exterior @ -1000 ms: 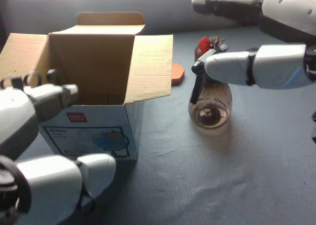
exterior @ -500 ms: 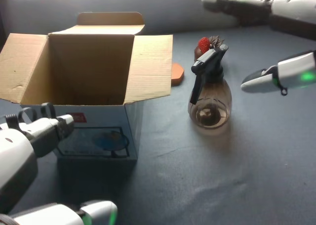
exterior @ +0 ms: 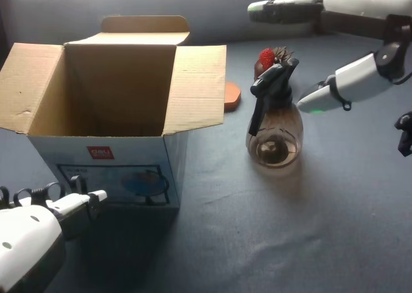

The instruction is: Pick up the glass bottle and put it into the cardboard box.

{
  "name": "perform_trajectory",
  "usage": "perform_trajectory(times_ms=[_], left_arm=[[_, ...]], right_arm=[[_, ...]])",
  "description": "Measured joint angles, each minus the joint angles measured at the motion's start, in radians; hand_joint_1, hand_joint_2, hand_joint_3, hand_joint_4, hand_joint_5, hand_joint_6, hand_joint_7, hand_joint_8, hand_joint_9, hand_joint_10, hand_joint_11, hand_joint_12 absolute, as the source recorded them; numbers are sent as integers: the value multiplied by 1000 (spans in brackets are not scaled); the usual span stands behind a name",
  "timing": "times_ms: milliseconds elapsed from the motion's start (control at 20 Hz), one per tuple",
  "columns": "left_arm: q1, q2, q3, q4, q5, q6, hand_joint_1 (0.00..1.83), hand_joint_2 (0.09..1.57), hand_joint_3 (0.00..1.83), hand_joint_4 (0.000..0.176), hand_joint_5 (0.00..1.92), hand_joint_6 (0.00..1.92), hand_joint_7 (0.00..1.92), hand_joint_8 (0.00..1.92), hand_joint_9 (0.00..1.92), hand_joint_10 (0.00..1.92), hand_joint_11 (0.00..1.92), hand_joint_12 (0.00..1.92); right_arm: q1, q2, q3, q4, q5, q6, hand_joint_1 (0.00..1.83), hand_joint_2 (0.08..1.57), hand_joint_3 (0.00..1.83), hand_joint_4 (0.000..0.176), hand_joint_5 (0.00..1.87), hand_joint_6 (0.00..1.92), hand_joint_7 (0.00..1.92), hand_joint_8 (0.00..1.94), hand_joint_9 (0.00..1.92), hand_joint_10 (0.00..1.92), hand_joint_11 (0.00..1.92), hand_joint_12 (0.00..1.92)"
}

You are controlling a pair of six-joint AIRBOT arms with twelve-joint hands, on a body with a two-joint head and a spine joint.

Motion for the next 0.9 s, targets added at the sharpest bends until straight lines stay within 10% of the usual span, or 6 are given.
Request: perform_trajectory(times_ms=[200, 900], left_arm=[[91, -8, 32, 56, 45, -37, 515, 1110, 2, 0, 108, 2, 137, 0, 125, 6, 0, 26], [397, -183, 48, 339, 105, -439, 492, 1118, 3, 0, 143, 12, 149, 4, 120, 2, 0, 16]], right_arm=[[-38, -1, 60, -327, 183, 286, 1128, 967, 0, 0, 104, 3, 156, 1, 161, 3, 0, 204], [-47, -75, 170, -540, 294, 483, 1169, 926, 0, 0, 172, 1, 215, 1, 207, 5, 0, 363]])
